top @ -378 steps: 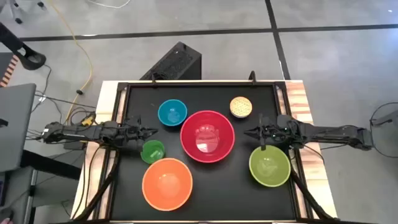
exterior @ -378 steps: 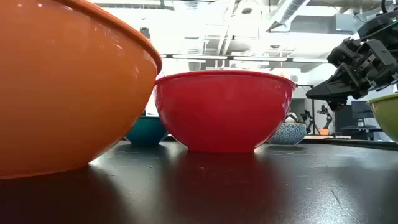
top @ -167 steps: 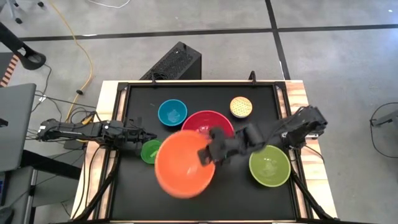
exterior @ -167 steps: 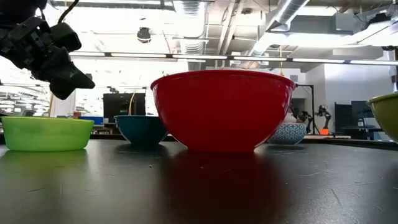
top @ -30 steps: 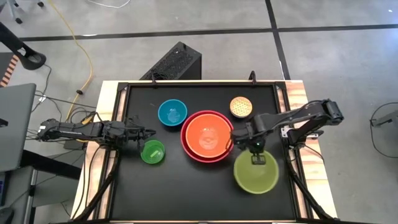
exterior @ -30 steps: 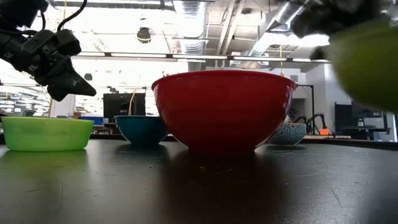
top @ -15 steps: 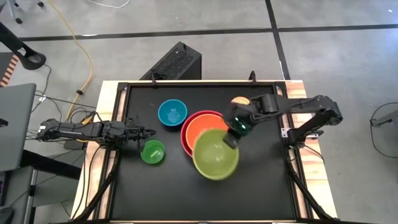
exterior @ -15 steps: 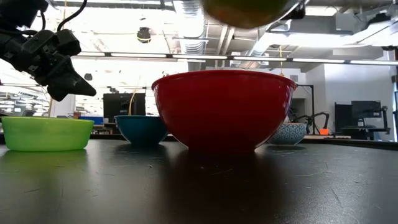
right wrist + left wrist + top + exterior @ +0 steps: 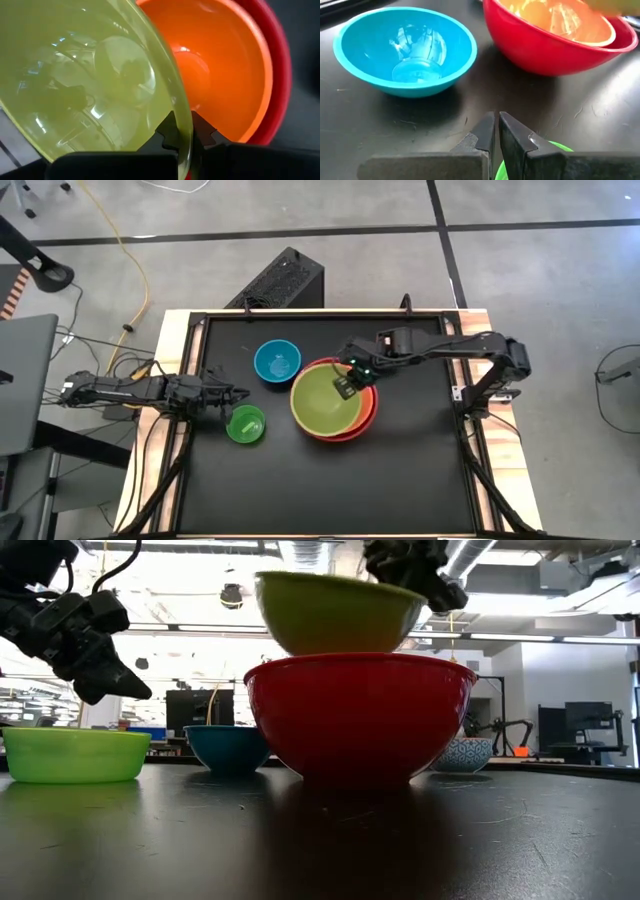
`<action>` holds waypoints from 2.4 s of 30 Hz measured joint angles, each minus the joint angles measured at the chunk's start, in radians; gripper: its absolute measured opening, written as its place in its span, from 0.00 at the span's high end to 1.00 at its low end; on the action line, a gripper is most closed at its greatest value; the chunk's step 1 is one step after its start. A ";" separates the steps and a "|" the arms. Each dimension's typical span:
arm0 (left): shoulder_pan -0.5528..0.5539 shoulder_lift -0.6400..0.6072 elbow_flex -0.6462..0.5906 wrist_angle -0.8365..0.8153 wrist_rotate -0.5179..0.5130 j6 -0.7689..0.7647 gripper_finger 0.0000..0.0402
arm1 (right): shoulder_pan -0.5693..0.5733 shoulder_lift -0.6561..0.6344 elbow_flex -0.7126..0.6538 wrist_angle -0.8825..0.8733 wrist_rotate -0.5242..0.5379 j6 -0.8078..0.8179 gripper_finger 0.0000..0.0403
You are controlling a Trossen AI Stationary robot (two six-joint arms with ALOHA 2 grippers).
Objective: Nest bowls inside each other
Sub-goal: Stack the green bowl into the orange bowl, then stack the blue bowl into the green bowl
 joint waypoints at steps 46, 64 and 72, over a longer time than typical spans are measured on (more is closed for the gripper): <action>0.000 0.001 0.000 -0.019 -0.002 0.000 0.97 | -0.061 0.037 -0.199 0.069 0.066 0.030 0.76; 0.000 0.001 0.000 -0.019 -0.001 0.000 0.97 | -0.031 0.037 0.074 -0.120 0.048 -0.018 0.46; 0.000 0.000 0.000 -0.019 -0.001 0.000 0.97 | 0.043 0.042 0.151 0.179 0.154 -0.032 0.46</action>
